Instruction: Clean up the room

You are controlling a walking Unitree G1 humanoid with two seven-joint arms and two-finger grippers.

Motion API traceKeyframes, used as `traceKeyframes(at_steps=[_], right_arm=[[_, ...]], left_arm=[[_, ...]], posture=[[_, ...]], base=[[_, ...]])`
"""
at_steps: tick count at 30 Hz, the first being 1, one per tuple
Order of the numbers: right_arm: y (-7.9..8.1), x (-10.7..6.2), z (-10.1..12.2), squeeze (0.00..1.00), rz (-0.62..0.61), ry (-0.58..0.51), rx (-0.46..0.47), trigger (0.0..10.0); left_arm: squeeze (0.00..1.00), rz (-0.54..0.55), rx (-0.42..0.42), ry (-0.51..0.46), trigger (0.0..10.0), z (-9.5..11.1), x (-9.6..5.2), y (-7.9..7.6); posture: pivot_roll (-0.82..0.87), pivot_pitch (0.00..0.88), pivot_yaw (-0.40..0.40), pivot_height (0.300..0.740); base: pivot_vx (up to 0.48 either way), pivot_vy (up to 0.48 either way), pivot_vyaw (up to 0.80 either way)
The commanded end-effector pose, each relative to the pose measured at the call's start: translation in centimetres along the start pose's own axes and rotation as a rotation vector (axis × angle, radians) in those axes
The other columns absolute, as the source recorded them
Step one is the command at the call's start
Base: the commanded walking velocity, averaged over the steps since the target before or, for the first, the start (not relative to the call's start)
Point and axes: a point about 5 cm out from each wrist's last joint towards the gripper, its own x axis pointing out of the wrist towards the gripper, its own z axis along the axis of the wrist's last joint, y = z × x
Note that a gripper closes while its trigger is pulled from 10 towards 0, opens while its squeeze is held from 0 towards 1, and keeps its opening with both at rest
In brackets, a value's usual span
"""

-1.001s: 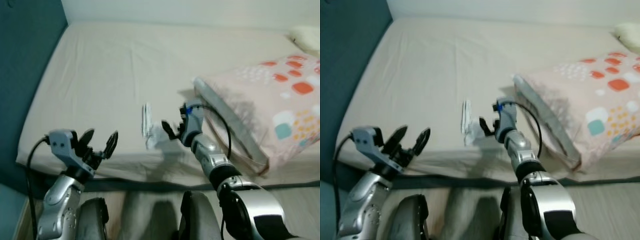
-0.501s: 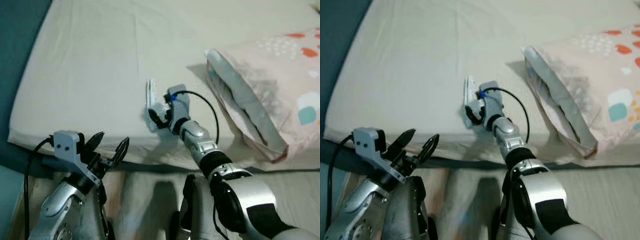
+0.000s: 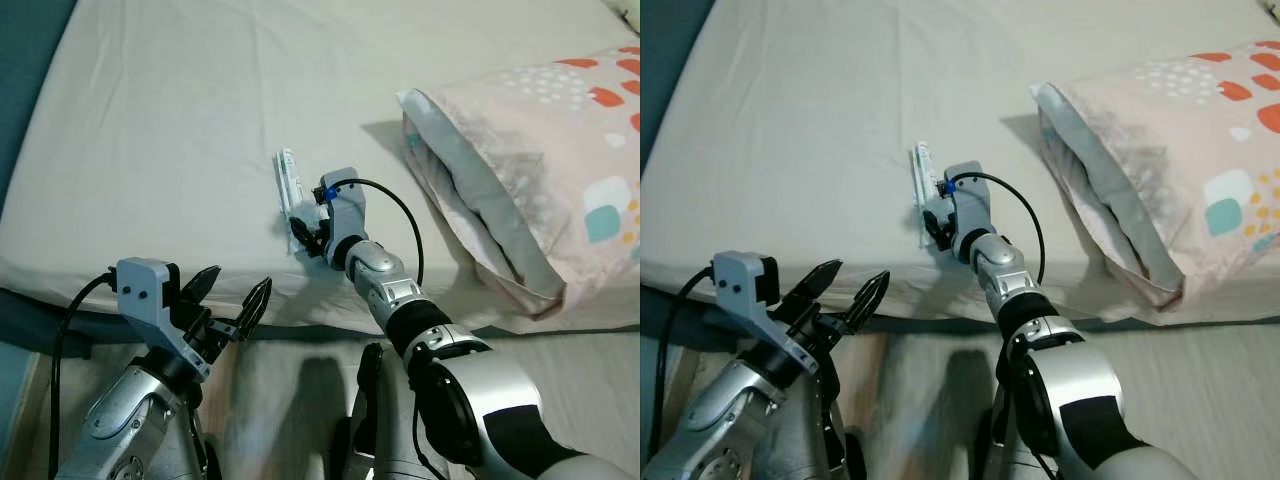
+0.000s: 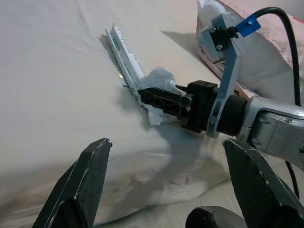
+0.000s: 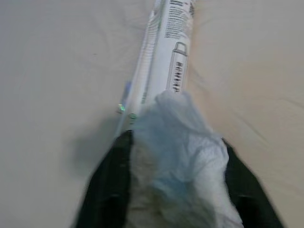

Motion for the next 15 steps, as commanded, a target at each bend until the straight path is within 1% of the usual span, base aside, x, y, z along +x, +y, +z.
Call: traceKeyframes(at_steps=[1, 7, 9, 12, 15], right_arm=[[0.3, -0.2, -1.7, 0.0, 0.016, 0.07, 0.029, 0.0], [0.1, -0.4, -1.9, 0.0, 0.019, 0.071, 0.032, 0.0], [-0.2, -0.6, -1.7, 0.0, 0.025, 0.033, 0.06, 0.0], [-0.7, -0.8, -1.6, 0.0, 0.021, 0.005, 0.064, 0.0], [-1.7, -1.2, -1.0, 0.0, 0.018, -0.074, 0.097, 0.0]], left_arm=[[0.0, -0.005, -0.003, 0.025, 10.0, -0.3, -0.2, -0.3], [0.0, -0.018, -0.004, 0.025, 10.0, -0.2, 0.1, -0.6], [0.0, -0.025, -0.003, 0.026, 10.0, -0.2, 0.1, -0.7], [0.0, -0.026, -0.005, 0.028, 10.0, -0.2, 0.2, -0.7], [0.0, -0.031, -0.008, 0.024, 10.0, -0.2, 0.4, -0.9]], posture=[[0.16, 0.447, -0.133, 0.45], [0.15, 0.444, -0.128, 0.45], [0.15, 0.443, -0.127, 0.45], [0.15, 0.442, -0.125, 0.45], [0.15, 0.435, -0.123, 0.45]], base=[[0.0, 0.0, 0.0], [0.0, 0.0, 0.0], [0.0, 0.0, 0.0], [0.0, 0.0, 0.0], [0.0, 0.0, 0.0]])
